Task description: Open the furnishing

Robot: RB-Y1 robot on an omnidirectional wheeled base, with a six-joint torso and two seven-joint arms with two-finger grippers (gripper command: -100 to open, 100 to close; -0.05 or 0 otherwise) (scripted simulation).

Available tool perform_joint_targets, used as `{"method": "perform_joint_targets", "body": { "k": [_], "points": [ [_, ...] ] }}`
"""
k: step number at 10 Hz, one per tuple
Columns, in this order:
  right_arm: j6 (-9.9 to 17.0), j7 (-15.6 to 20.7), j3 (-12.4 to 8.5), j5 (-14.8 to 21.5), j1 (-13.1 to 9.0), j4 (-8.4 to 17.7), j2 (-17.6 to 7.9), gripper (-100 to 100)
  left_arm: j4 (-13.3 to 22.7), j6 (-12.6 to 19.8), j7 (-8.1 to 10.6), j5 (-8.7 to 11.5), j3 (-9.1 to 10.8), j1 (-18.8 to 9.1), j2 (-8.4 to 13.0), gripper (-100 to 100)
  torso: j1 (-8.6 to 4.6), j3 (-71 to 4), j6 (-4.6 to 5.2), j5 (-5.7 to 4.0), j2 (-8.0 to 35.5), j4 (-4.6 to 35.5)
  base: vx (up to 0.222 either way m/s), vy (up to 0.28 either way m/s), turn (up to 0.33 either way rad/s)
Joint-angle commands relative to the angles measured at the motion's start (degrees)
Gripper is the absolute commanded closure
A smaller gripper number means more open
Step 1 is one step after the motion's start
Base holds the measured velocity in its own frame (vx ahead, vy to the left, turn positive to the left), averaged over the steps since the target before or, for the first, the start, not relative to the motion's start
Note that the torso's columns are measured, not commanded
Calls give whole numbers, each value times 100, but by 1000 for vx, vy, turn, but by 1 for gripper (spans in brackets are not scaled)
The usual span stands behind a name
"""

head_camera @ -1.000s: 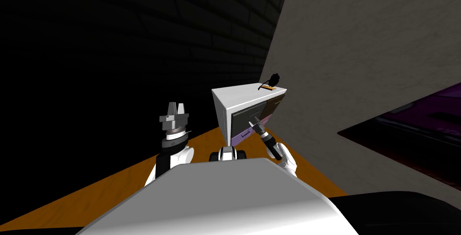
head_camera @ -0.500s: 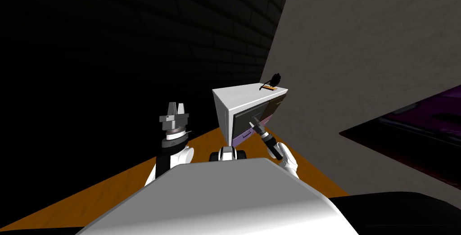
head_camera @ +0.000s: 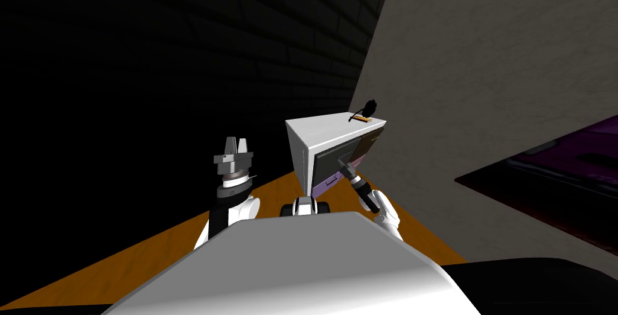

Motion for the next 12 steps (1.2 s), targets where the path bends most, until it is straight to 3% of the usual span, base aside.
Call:
{"method": "perform_joint_targets", "body": {
  "k": [1, 4, 6, 7, 8, 12],
  "points": [
    [-40, 236, -83, 116, 55, -140, -40, -100, -1, 0, 0, 0, 0, 1, 0, 0, 17, -24, 5, 14, -29, 2, 35, -16, -44],
    [-84, 509, -182, 250, 121, -299, -86, -100, -1, -1, 0, 0, 0, 2, 0, 0, 34, -7, 9, 26, 3, 20, 57, -11, -29],
    [38, 291, -198, 233, 31, -328, -205, -100, -1, -1, 0, 0, 0, 1, 0, 0, 30, 7, 9, 24, 26, 26, 41, 21, 14],
    [-18, 381, -180, 234, 48, -291, -153, -100, -1, 0, 0, 0, -1, 1, -1, 0, 47, 0, 8, 29, 13, 24, 13, 24, -20],
    [1, 355, -182, 234, 39, -295, -162, 100, -1, -1, 0, 0, -1, 1, 0, 0, 32, 4, 11, 26, 22, 24, 0, 0, 0],
    [-76, 256, -201, 191, 98, -369, -258, 100, 0, 0, 0, 0, 0, -1, 0, 0, 22, 23, 16, 27, 51, 40, -152, -70, -38]
  ]
}}
